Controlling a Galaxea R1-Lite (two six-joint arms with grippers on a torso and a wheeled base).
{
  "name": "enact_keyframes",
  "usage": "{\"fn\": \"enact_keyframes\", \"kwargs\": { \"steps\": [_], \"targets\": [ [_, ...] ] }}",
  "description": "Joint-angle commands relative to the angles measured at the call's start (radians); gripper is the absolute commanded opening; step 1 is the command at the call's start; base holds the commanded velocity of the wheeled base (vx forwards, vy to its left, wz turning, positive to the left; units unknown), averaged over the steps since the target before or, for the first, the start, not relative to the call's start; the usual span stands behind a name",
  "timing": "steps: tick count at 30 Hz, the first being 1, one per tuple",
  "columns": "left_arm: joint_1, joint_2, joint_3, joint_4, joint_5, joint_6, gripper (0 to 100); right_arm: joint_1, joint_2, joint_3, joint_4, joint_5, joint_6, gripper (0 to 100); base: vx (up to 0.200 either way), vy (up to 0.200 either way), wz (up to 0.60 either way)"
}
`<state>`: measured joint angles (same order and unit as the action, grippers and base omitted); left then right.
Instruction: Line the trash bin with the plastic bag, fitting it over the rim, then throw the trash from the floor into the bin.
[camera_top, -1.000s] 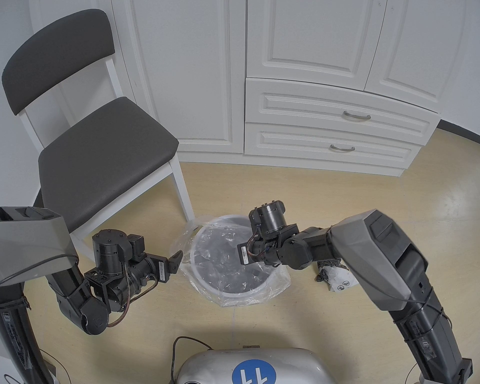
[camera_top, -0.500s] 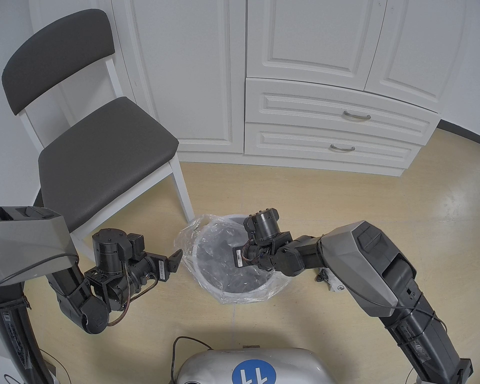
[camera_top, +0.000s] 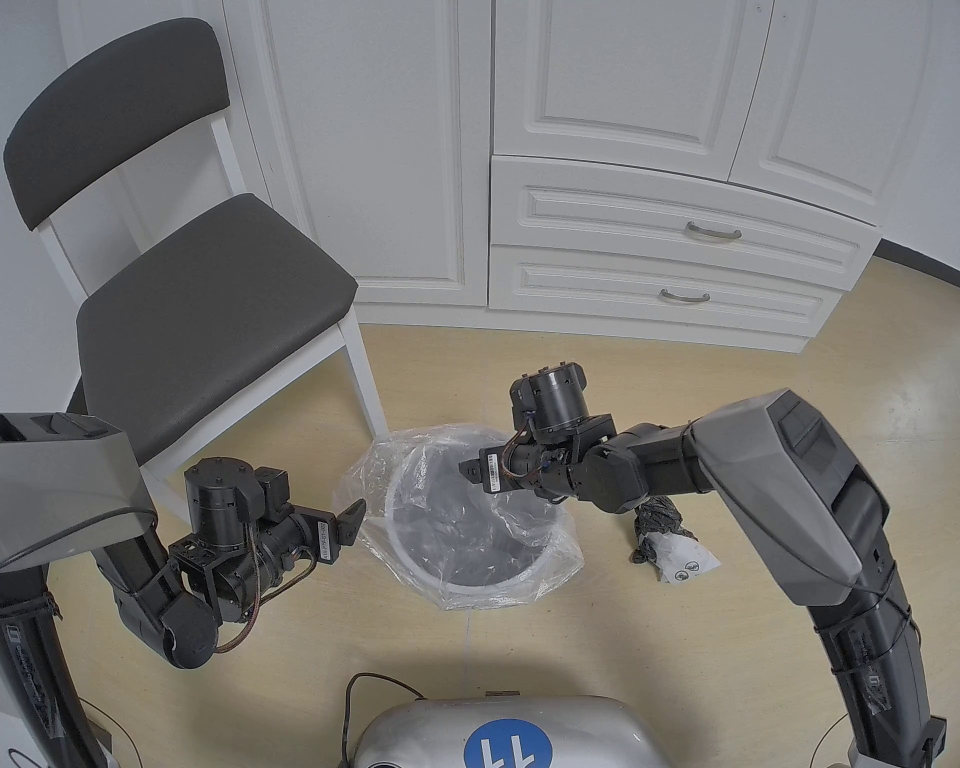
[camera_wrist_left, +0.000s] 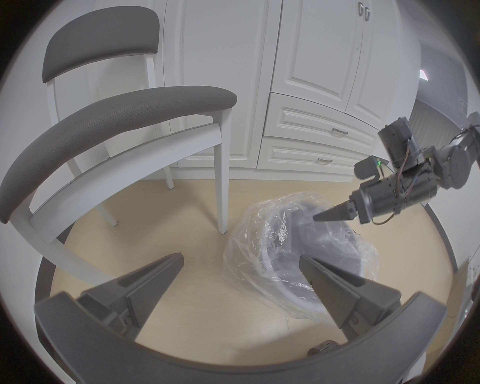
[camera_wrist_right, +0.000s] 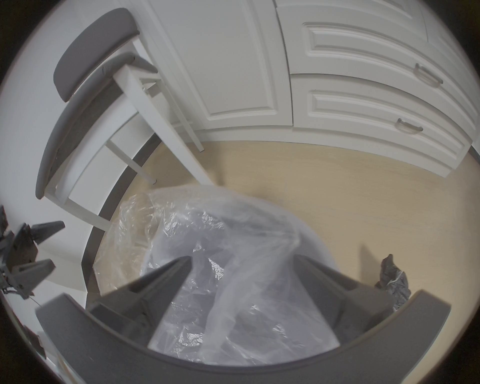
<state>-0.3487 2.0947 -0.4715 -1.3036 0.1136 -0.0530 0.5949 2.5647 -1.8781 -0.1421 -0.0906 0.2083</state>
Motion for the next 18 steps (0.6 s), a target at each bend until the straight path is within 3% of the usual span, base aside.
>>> {"fn": "enact_keyframes", "kwargs": {
  "steps": [1,3,6,9,12,18],
  "targets": [
    [0.001,0.013,-0.009,0.0,0.0,-0.001,100,-0.009,-0.15,0.158,-0.016,-0.018,0.023,100,0.0,0.0,0.0],
    [0.001,0.022,-0.018,0.0,0.0,-0.008,100,0.005,-0.207,0.289,-0.071,-0.073,0.069,100,0.0,0.0,0.0],
    [0.004,0.036,-0.038,0.001,0.0,-0.019,100,0.04,-0.231,0.479,-0.269,-0.116,0.123,100,0.0,0.0,0.0],
    [0.011,0.044,-0.047,0.003,0.0,-0.021,100,0.046,-0.212,0.611,-0.482,-0.121,0.109,100,0.0,0.0,0.0],
    [0.016,0.044,-0.047,0.003,0.0,-0.022,100,0.059,-0.143,0.631,-0.602,-0.162,0.088,100,0.0,0.0,0.0],
    [0.016,0.044,-0.047,0.003,0.001,-0.022,100,0.082,-0.063,0.534,-0.6,-0.201,0.066,100,0.0,0.0,0.0]
  ]
}}
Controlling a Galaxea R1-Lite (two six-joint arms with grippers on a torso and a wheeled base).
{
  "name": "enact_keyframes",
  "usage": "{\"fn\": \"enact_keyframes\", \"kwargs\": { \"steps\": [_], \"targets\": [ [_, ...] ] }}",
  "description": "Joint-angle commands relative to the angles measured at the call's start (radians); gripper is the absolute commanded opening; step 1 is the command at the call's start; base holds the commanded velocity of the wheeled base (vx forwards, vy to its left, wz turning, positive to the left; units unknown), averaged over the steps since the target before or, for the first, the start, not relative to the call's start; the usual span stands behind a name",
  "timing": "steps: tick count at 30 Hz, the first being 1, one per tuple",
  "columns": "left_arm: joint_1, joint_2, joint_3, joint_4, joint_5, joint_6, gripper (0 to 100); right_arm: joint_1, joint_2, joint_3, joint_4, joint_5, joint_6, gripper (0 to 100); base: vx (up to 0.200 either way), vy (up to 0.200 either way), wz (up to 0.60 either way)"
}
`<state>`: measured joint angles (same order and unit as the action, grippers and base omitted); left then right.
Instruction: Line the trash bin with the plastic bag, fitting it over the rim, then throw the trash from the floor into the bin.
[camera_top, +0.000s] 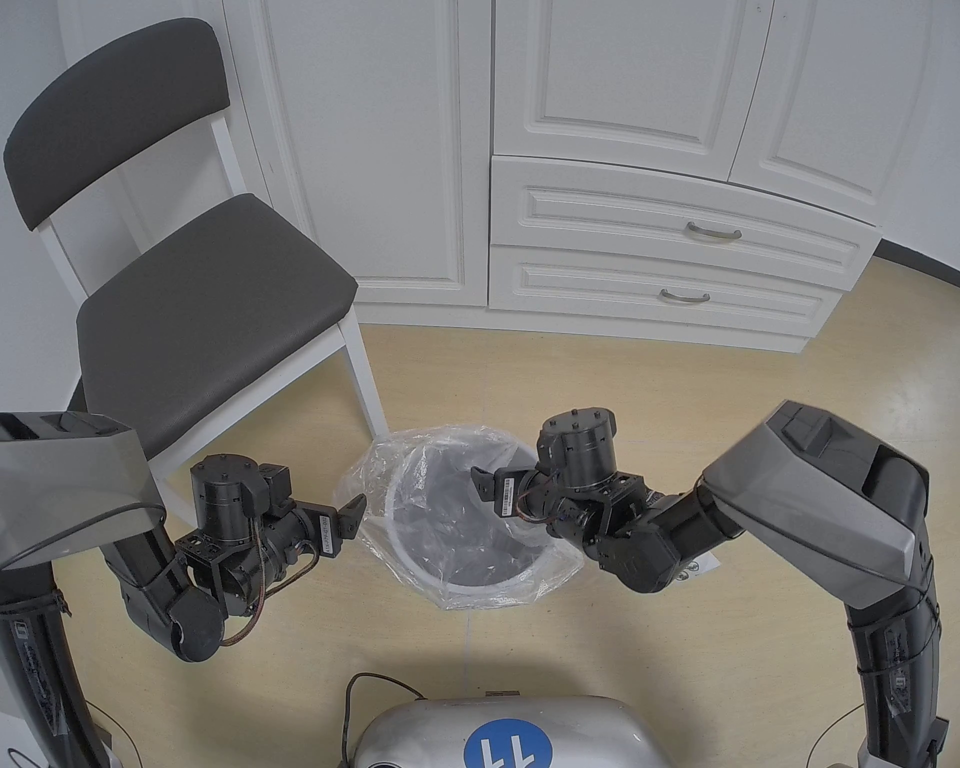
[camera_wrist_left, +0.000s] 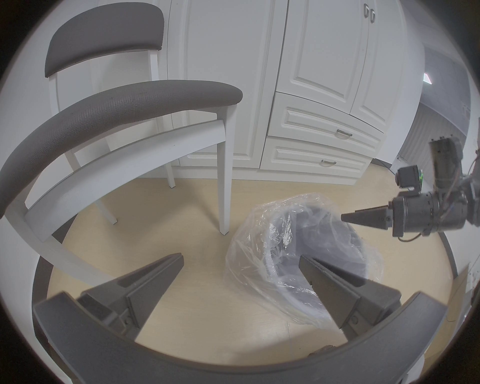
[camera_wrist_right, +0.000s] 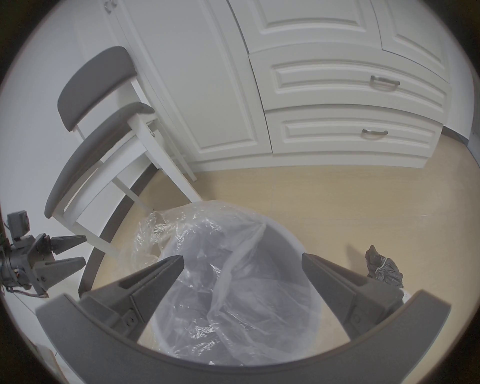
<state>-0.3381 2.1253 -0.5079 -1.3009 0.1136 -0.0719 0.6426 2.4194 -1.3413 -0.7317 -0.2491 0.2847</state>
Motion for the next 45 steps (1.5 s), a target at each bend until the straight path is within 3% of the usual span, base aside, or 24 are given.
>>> {"fn": "enact_keyframes", "kwargs": {
  "steps": [1,11,12,28,32,45],
  "targets": [
    [0.005,0.015,-0.009,0.0,0.001,-0.003,100,0.034,0.095,-0.022,-0.008,-0.042,-0.022,100,0.0,0.0,0.0],
    [0.007,0.012,-0.009,0.0,0.001,-0.003,100,0.042,0.165,-0.159,0.046,-0.041,-0.052,100,0.0,0.0,0.0],
    [0.007,0.012,-0.009,0.0,0.001,-0.003,100,0.042,0.165,-0.159,0.046,-0.041,-0.052,0,0.0,0.0,0.0],
    [0.013,0.015,-0.018,0.0,0.001,-0.003,100,-0.078,0.121,-0.174,0.032,-0.041,-0.018,0,0.0,0.0,0.0],
    [0.013,0.019,-0.026,0.002,0.001,-0.003,100,-0.101,0.158,-0.243,0.031,-0.044,0.05,0,0.0,0.0,0.0],
    [0.005,0.085,-0.077,0.002,0.043,-0.016,100,-0.135,0.328,-0.523,0.031,-0.055,0.119,0,0.0,0.0,0.0]
  ]
}}
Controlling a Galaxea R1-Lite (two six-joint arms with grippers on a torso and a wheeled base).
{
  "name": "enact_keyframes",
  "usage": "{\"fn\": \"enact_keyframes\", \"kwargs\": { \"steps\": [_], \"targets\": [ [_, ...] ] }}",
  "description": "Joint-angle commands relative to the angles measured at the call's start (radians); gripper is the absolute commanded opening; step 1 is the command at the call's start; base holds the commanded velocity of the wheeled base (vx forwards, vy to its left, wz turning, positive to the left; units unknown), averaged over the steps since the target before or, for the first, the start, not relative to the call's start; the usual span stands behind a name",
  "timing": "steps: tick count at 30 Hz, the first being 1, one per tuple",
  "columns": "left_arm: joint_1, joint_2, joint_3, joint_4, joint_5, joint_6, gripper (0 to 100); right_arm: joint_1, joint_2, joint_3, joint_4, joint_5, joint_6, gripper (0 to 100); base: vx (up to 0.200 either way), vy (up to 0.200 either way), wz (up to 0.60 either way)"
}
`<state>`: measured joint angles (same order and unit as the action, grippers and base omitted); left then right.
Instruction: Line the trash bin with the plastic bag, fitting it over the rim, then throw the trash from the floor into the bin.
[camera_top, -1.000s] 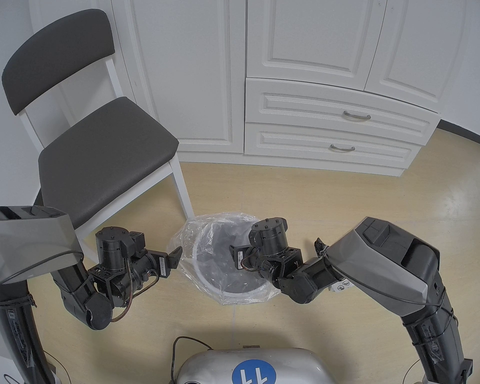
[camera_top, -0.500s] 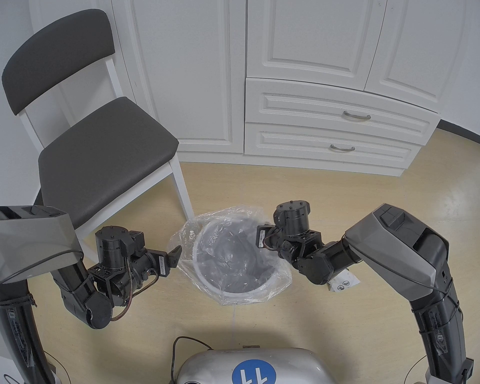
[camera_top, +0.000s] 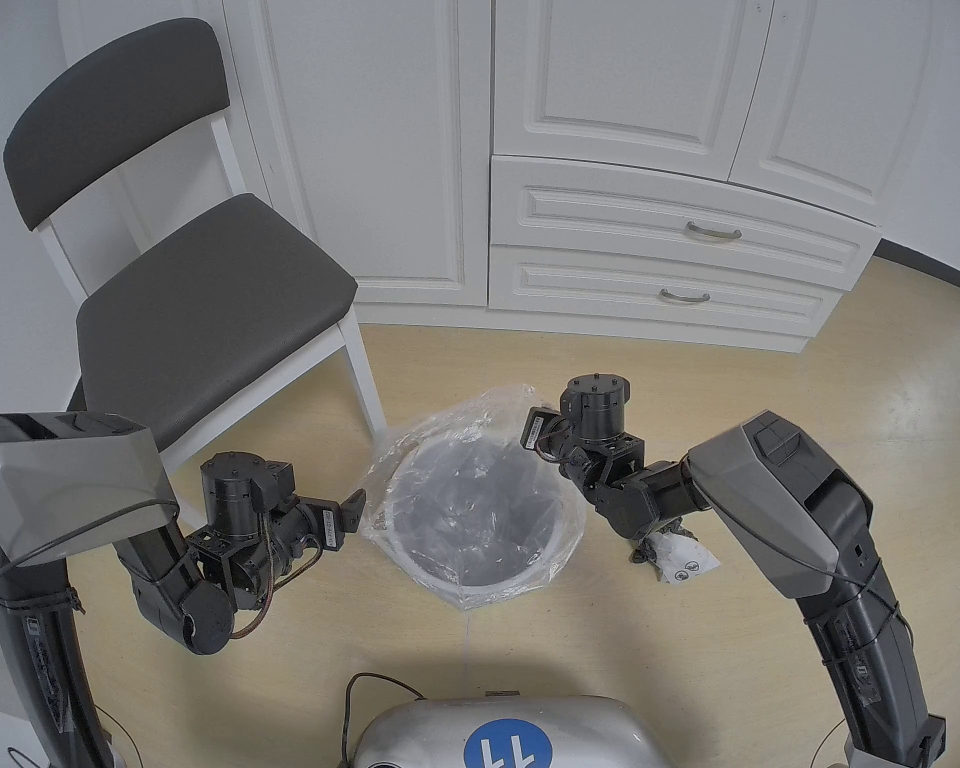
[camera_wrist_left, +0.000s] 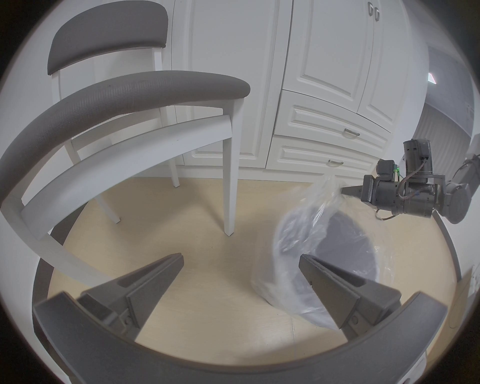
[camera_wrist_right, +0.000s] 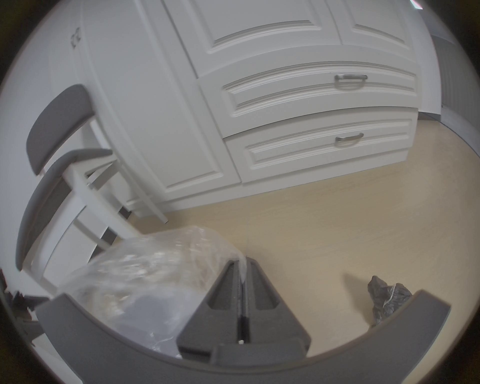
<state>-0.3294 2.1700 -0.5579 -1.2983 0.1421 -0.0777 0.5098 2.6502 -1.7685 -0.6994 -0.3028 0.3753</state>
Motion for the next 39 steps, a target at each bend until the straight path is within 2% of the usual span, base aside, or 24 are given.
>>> {"fn": "enact_keyframes", "kwargs": {
  "steps": [1,11,12,19,24,30,34,39],
  "targets": [
    [-0.004,0.044,-0.033,-0.003,0.019,-0.014,100,-0.002,0.109,-0.114,-0.003,-0.001,0.034,0,0.0,0.0,0.0],
    [-0.005,0.047,-0.047,-0.001,0.03,-0.025,100,-0.005,0.077,-0.089,-0.006,-0.001,0.045,0,0.0,0.0,0.0],
    [-0.005,0.047,-0.05,-0.003,0.03,-0.027,100,-0.002,0.059,-0.065,-0.012,0.001,0.048,100,0.0,0.0,0.0],
    [-0.016,0.036,-0.048,-0.003,0.031,-0.04,100,0.026,-0.102,0.156,-0.097,0.028,0.036,100,0.0,0.0,0.0],
    [-0.03,0.025,-0.034,-0.004,0.031,-0.039,100,0.044,-0.223,0.282,-0.104,0.053,0.022,100,0.0,0.0,0.0],
    [-0.048,0.013,-0.019,-0.004,0.031,-0.039,100,0.039,-0.302,0.385,-0.089,0.053,-0.058,100,0.0,0.0,0.0],
    [-0.053,0.016,-0.002,0.001,0.031,-0.036,100,0.015,-0.328,0.503,-0.04,0.103,-0.177,100,0.0,0.0,0.0],
    [-0.051,0.047,0.007,0.013,0.028,-0.031,100,-0.002,-0.279,0.503,-0.023,0.125,-0.205,100,0.0,0.0,0.0]
  ]
}}
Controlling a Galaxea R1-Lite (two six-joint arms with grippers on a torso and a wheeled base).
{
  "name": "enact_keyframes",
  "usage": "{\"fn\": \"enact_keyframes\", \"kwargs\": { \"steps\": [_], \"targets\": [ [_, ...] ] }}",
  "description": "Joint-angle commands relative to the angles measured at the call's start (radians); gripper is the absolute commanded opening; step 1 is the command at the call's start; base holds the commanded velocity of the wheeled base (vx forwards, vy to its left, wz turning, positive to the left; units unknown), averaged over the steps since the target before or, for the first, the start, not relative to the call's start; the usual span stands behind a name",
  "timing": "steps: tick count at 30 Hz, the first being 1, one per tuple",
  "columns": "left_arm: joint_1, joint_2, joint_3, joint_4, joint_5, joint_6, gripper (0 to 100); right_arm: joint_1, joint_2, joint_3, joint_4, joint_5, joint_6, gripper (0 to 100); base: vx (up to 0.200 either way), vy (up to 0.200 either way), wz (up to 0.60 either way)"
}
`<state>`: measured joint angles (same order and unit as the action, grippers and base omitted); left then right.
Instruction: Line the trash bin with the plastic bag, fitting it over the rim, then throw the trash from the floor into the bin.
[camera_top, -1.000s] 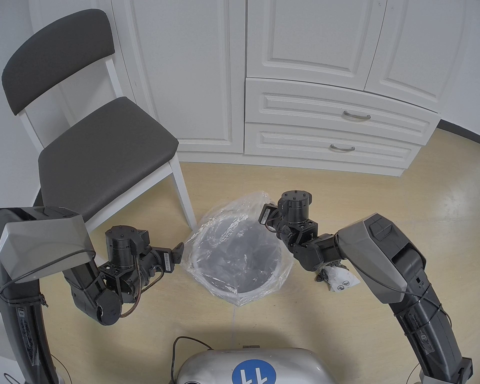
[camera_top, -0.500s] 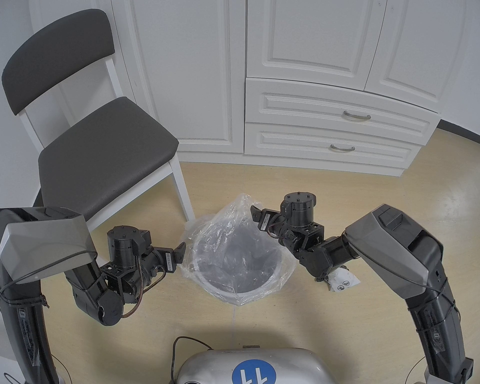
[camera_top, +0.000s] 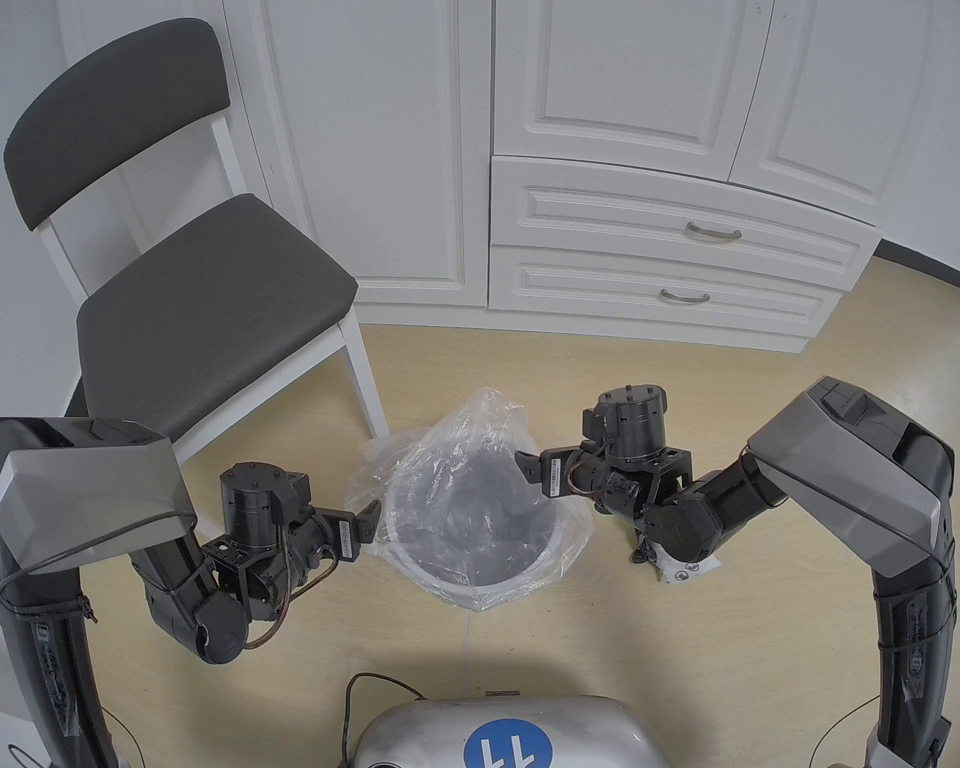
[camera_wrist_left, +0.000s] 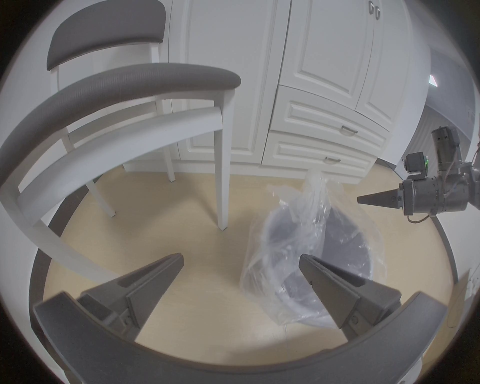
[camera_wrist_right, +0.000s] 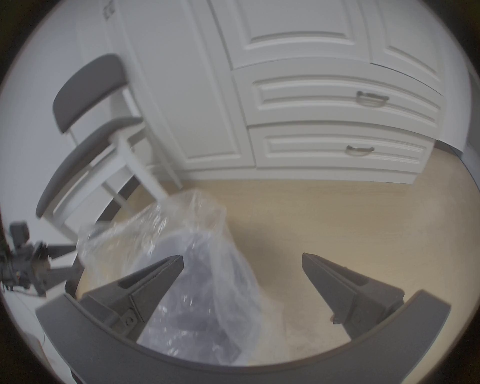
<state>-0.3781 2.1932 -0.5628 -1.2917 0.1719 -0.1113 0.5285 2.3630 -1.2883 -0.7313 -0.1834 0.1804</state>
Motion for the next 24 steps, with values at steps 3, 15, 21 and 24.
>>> {"fn": "enact_keyframes", "kwargs": {
  "steps": [3,15,21,24],
  "targets": [
    [0.005,0.068,-0.005,0.005,-0.003,0.001,100,-0.027,0.039,0.004,0.012,0.007,-0.012,100,0.0,0.0,0.0],
    [0.038,0.106,-0.069,0.003,0.001,-0.01,100,-0.038,0.094,-0.051,0.012,0.002,-0.012,100,0.0,0.0,0.0],
    [0.056,0.122,-0.103,0.005,0.003,-0.028,100,-0.084,0.108,-0.109,0.012,-0.001,-0.009,100,0.0,0.0,0.0],
    [0.064,0.155,-0.147,0.006,0.029,-0.05,100,-0.088,0.139,-0.135,0.012,-0.004,-0.009,100,0.0,0.0,0.0]
  ]
}}
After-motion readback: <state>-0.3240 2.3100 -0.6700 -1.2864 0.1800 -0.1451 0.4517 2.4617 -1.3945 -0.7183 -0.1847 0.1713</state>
